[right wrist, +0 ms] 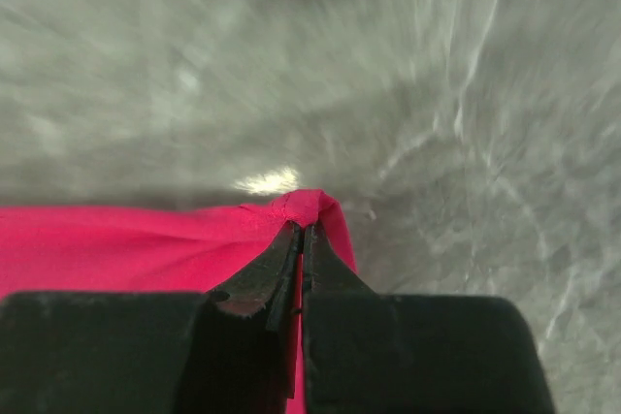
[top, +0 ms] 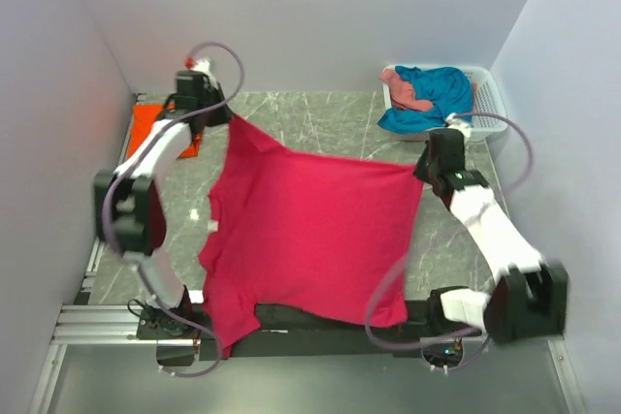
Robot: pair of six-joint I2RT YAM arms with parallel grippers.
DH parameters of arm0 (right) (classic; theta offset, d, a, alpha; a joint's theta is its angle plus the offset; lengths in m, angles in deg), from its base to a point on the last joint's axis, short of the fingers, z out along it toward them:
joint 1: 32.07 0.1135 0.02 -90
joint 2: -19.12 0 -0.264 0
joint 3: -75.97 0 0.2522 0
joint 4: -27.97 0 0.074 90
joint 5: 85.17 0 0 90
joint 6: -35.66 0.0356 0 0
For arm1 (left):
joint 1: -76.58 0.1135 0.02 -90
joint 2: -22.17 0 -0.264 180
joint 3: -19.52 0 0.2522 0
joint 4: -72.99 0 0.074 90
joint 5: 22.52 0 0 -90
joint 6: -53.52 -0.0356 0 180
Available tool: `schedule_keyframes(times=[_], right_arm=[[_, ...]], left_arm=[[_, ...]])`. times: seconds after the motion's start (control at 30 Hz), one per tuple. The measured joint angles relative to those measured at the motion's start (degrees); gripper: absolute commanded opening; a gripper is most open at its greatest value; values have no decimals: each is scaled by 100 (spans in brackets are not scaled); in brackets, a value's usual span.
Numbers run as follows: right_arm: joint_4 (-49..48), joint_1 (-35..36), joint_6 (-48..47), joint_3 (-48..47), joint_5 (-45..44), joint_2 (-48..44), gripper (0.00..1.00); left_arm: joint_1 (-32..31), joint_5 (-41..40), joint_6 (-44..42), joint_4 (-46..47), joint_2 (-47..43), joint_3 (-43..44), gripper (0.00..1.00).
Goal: Fold and stack the t-shirts
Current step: Flatten the tshirt out, then fold the tshirt
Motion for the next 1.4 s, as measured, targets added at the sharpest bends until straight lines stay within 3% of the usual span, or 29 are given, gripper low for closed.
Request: schedule_keyframes(times=[0.23,0.37,0.57,0.7,0.9,1.17,1.4], right_arm=[[-420,-431,-118,-546,636,2426,0],[-494,-466,-179,-1156,726,3112,0],[-492,-474,-205,-1478,715,3193,0],[-367,-474,-203,-1473,728,3150,0],[-203,-474,-232,-1272,811,2730,0],[-9,-472,-330,-918,984,1912,0],[291,-474,-334,-708,1016,1261,0]], left_arm=[[-4,372,-332,-339,2769,1838,1],[-15,409,-352,-361,3226,2371,1],[-50,192,-238,-400,3222,2500,1],[-120,-251,164,-667,3005,2201,0],[-446,-1222,1036,-1246,1738,935,0],[-1001,-2463,2555,-2393,184,262,0],[-1233,-2903,3611,-3373,-540,-535,0]])
